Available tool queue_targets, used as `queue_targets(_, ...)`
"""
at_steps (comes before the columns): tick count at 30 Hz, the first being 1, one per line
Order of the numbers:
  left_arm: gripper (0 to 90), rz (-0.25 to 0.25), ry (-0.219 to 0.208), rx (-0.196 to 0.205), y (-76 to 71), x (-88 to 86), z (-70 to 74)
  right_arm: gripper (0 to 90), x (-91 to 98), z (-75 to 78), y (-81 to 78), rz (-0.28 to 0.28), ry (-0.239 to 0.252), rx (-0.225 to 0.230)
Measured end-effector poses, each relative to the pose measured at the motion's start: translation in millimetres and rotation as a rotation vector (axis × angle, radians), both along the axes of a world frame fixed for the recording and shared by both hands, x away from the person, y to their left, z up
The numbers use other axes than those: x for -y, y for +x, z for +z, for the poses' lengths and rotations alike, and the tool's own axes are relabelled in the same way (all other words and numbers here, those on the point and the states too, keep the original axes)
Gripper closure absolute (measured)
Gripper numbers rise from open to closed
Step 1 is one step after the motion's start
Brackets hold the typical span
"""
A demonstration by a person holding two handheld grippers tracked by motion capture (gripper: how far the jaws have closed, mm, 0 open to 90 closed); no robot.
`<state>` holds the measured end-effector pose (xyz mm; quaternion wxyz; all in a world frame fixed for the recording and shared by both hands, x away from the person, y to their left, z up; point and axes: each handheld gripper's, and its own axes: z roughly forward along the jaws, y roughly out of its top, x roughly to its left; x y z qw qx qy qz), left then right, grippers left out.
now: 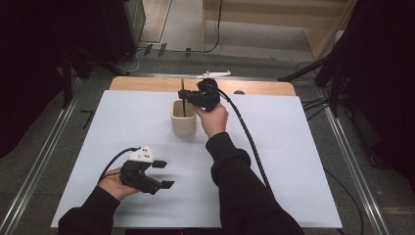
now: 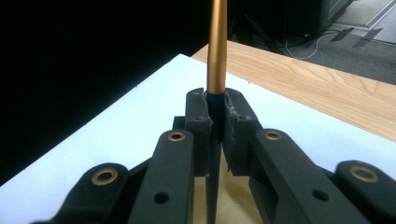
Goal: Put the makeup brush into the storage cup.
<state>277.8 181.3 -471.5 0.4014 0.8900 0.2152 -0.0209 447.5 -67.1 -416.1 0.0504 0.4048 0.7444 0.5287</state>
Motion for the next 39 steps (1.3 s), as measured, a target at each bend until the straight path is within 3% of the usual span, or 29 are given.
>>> queue_targets(20,23.8,0.001,-0.001,0.002,-0.2,-0.4,0.4,80.9,-1.6,-5.1,-0.7,0.006,-0.010,-0.014)
queue_targets(22,23.8,0.002,0.000,0.004,-0.3,-0.6,0.9,72.2,-1.5,-4.3,-1.2,0.011,-0.010,-0.009)
queue_targets(26,23.8,0.003,-0.001,0.003,0.0,-0.7,0.6,39.2,0.3,0.9,-3.4,-0.006,-0.017,0.030)
queue_targets(29,23.8,0.001,0.000,0.005,-0.4,-0.6,0.9,32.9,3.7,2.7,-4.0,-0.001,-0.014,0.023)
queue_targets(34,23.7,0.004,0.000,0.004,-0.1,-1.3,1.1,30.2,10.8,6.1,-8.7,0.023,-0.018,0.030)
queue_targets(39,23.7,0.004,0.001,0.004,0.1,-1.1,0.9,26.9,16.4,7.8,-17.4,0.057,-0.067,0.038)
